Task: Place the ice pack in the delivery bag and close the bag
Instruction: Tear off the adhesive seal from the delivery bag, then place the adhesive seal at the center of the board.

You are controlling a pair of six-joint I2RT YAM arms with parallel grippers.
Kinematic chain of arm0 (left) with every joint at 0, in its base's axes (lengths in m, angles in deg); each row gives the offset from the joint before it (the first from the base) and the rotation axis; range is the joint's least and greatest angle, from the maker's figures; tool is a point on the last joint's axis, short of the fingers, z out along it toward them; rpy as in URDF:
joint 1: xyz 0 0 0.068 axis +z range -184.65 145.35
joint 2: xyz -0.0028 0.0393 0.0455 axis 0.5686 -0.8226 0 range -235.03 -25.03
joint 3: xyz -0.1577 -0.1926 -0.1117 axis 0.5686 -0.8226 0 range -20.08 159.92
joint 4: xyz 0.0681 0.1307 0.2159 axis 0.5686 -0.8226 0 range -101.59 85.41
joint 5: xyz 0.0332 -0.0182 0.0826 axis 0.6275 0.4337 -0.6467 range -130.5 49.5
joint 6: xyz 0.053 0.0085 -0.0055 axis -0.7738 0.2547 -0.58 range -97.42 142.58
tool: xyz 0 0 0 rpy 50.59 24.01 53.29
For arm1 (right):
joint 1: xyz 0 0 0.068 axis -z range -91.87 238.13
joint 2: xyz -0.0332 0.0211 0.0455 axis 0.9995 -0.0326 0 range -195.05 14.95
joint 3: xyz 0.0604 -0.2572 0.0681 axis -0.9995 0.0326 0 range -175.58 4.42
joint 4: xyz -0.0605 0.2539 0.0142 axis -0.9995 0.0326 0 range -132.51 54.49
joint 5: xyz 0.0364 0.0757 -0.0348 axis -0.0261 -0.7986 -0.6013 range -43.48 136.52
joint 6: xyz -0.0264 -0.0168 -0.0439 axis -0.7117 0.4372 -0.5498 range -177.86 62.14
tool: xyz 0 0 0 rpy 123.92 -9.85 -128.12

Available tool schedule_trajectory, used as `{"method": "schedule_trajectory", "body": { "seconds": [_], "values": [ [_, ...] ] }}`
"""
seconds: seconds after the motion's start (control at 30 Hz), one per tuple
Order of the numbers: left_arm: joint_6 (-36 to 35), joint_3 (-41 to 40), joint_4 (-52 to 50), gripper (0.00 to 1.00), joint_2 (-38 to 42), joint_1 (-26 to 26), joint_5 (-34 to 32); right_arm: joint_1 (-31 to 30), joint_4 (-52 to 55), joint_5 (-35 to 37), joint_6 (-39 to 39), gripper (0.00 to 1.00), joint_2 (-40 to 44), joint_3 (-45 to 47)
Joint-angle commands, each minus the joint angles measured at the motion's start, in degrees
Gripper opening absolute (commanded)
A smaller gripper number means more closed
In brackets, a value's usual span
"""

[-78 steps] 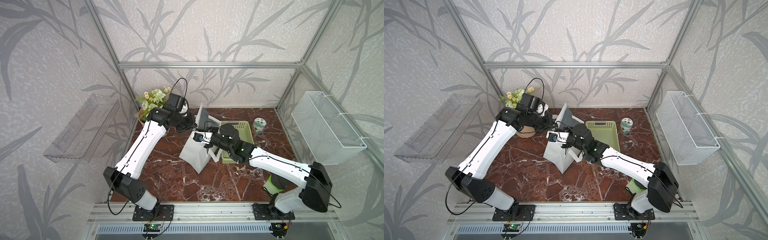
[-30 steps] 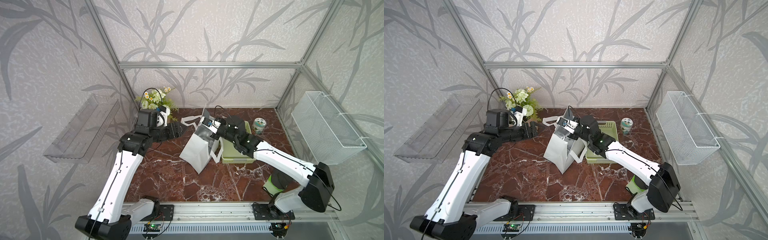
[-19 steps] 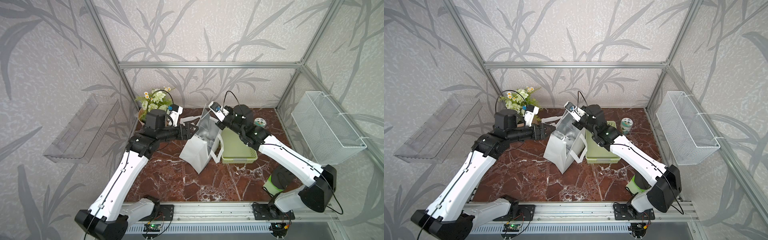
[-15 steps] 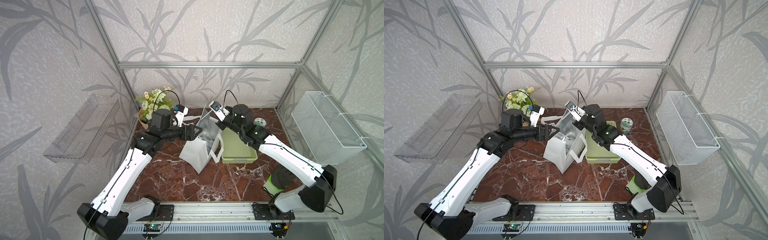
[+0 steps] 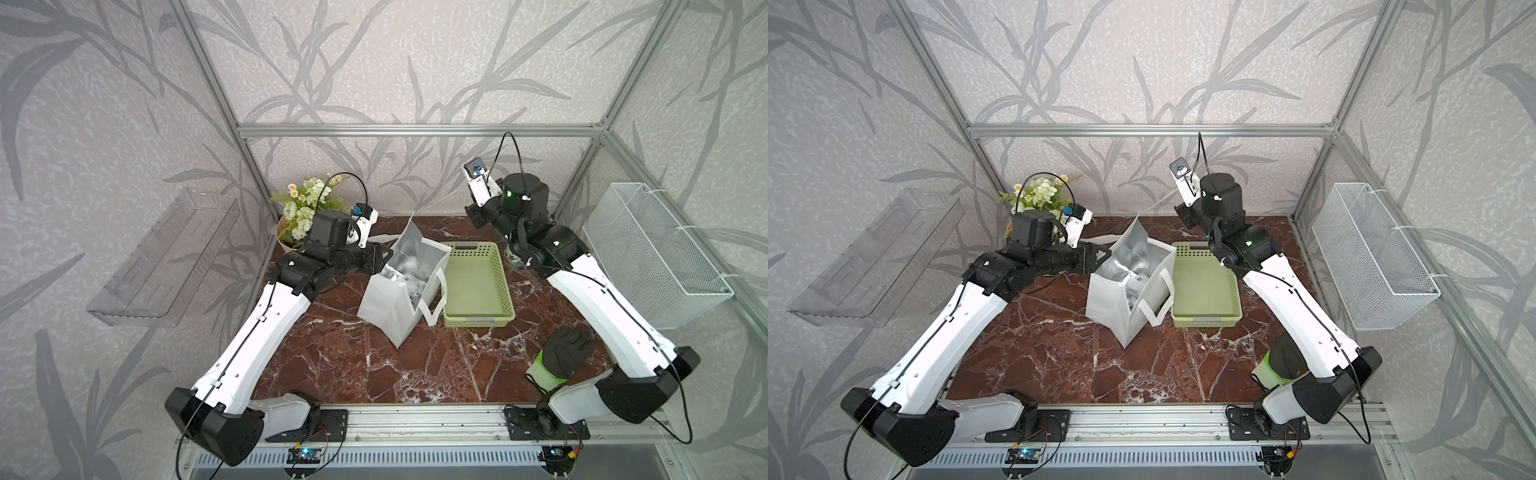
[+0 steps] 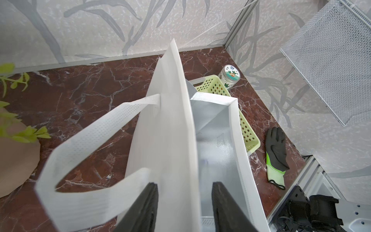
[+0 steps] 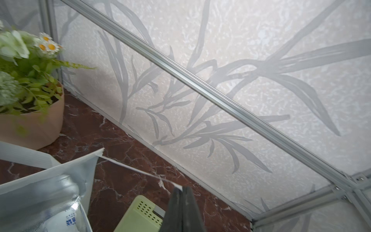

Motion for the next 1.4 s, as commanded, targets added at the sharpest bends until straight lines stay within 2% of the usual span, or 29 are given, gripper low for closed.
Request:
{"method": "schedule_trajectory", "body": {
  "seconds": [0.0, 0.1, 0.2, 0.37, 0.53, 0.77, 0.87, 1.0, 1.13, 1.17, 1.37],
  "values": [
    [-0.68, 1.21, -1.33, 0.50, 2.21, -0.07, -5.33, 3.61, 7.44, 6.53, 1.73, 0.00, 1.26, -3.17],
    [-0.58, 0.61, -0.57, 0.55, 3.48, -0.07, -7.25, 5.87, 11.95, 10.43, 0.52, 0.00, 2.99, -4.14],
    [-0.28, -0.85, 1.98, 0.68, 5.39, 0.02, -7.83, 8.60, 18.03, 12.76, 1.04, 0.00, 5.29, -3.72],
    [-0.09, -4.47, 8.96, 0.86, 9.27, 0.06, -12.16, 11.52, 26.23, 18.53, 3.25, 0.00, 11.28, 3.57],
    [-2.14, -6.70, 13.05, 0.92, 11.50, 0.11, -18.53, 15.73, 34.43, 24.59, 7.69, 0.00, 15.62, 10.10],
    [-4.10, -7.29, 15.07, 0.95, 11.45, 0.37, -21.57, 17.07, 34.50, 22.51, 14.14, 0.00, 17.78, 23.28],
    [-4.23, -7.12, 14.97, 0.97, 11.48, 0.42, -21.15, 19.06, 31.59, 19.55, 16.23, 0.00, 15.57, 29.60],
    [-4.55, -6.90, 13.54, 0.97, 12.00, 0.46, -21.10, 22.80, 25.42, 11.75, 19.77, 0.00, 12.18, 36.06],
    [-4.56, -7.53, 12.51, 0.97, 13.21, 0.46, -21.42, 23.33, 21.52, 8.77, 20.72, 0.01, 8.76, 38.25],
    [-4.55, -7.79, 12.25, 0.97, 13.51, 0.46, -21.31, 23.44, 21.26, 7.12, 20.82, 0.05, 8.11, 38.06],
    [-3.14, -7.69, 8.00, 0.97, 14.07, 0.46, -21.68, 23.41, 23.32, -2.19, 19.48, 0.43, 8.49, 32.89]
  ]
}}
